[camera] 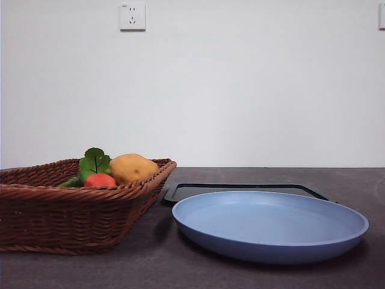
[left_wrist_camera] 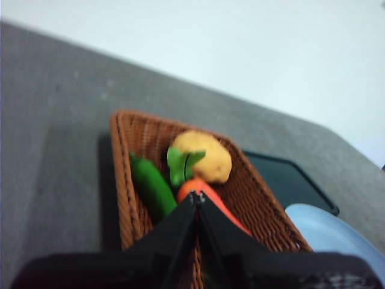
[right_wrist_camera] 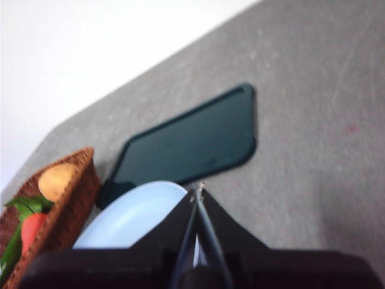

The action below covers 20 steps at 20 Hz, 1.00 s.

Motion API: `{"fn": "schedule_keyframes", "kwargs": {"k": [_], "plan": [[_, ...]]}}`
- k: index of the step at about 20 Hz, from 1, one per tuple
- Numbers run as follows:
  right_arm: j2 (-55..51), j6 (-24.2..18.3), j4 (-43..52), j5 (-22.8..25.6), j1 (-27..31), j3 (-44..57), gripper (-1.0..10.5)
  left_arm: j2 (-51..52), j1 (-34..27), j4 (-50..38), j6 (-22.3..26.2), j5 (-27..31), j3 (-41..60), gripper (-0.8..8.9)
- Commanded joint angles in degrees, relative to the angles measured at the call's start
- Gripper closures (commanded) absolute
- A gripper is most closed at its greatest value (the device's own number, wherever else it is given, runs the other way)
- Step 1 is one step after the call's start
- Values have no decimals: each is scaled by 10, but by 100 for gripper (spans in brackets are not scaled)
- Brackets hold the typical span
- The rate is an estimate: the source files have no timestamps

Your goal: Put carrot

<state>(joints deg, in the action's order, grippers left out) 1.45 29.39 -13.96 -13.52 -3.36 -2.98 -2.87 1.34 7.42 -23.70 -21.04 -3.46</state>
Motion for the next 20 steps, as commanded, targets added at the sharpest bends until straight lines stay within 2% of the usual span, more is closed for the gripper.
{"fn": "schedule_keyframes", "kwargs": {"k": [1, 8, 12, 17, 20], "plan": [[19, 5, -6, -1, -1, -32, 941, -28, 2, 20, -3, 0, -41, 806], [116, -26, -60, -1, -1, -113, 941, -143, 2, 45, 4, 19, -123, 806], [190, -64, -101, -1, -1, -172, 941, -223, 2, 56, 43, 10, -173, 806], [287, -116, -167, -2, -1, -260, 941, -320, 2, 100, 114, -5, -244, 806], [345, -136, -205, -26, -1, -310, 941, -371, 6, 133, 138, -27, -287, 806]]}}
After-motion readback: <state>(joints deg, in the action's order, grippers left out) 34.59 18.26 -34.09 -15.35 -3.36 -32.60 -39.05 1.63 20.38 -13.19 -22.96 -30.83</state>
